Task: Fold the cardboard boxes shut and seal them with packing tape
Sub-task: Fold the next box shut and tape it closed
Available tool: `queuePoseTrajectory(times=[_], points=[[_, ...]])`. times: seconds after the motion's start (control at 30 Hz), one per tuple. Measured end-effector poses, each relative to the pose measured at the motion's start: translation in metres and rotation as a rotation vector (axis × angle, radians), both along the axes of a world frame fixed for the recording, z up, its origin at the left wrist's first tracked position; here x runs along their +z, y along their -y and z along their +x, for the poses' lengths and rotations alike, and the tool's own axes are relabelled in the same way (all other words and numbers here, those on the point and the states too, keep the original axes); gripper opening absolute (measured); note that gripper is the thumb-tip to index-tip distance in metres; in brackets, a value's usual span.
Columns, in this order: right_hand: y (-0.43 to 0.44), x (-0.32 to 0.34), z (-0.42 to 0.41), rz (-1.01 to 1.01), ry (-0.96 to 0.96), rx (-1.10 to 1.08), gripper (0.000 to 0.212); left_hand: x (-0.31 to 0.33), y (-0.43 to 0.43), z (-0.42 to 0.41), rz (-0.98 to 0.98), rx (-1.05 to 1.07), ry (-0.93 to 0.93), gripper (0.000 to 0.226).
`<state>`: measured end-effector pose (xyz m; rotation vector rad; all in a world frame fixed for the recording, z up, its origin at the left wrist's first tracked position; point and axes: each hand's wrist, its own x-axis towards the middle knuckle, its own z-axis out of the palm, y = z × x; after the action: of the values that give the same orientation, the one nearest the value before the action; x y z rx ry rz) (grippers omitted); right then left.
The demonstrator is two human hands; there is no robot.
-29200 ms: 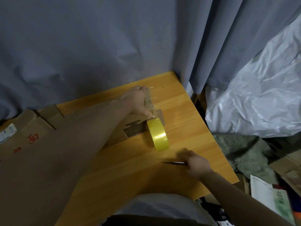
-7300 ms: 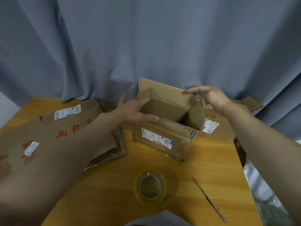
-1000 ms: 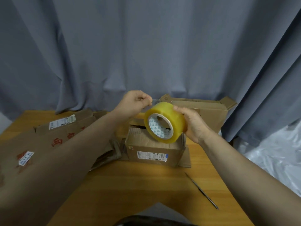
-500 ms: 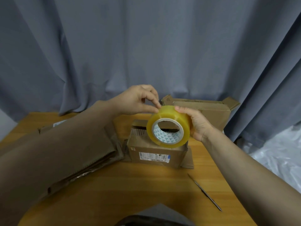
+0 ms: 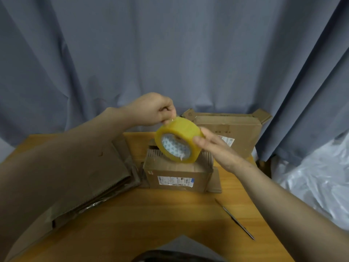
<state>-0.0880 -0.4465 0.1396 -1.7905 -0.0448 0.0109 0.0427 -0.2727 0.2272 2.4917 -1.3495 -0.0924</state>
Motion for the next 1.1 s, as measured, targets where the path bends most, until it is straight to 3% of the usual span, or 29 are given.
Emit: queuePoseTrajectory(times=[0.13,0.23,0.37,0.5,0.6,0.67,0.77,0.9,1.1], points=[[0.001,-0.009,0.010,-0.119,-0.105,0.097,0.046,-0.014,-0.002,0.005,-0.057,0.096,-0.096,0.012],[-0.002,-0.004,0.016,-0.025,-0.137,0.070,0.074,-0.028,-0.009,0.016,-0.143,0.224,-0.236,0.018],[-0.003,0.004,0.025,0.168,-0.143,-0.002,0.059,-0.043,-0.013,0.022,-0.193,0.373,-0.404,0.019],[-0.002,0.008,0.034,0.148,-0.153,-0.008,0.045,-0.058,-0.012,0.022,-0.245,0.484,-0.536,0.022],[0.001,0.013,0.037,0.149,-0.198,0.020,0.035,-0.066,-0.014,0.023,-0.313,0.520,-0.536,0.023],[0.006,0.021,0.042,0.068,-0.215,0.009,0.041,-0.067,-0.020,0.027,-0.348,0.541,-0.539,0.028],[0.021,0.032,0.048,-0.248,-0.224,0.050,0.062,-0.066,-0.033,0.039,-0.377,0.586,-0.559,0.031],[0.045,0.047,0.053,-0.331,-0.268,0.011,0.047,-0.080,-0.058,0.055,-0.378,0.706,-0.551,0.032],[0.046,0.046,0.071,-0.479,-0.327,-0.021,0.049,-0.098,-0.075,0.067,-0.378,0.797,-0.618,0.032]])
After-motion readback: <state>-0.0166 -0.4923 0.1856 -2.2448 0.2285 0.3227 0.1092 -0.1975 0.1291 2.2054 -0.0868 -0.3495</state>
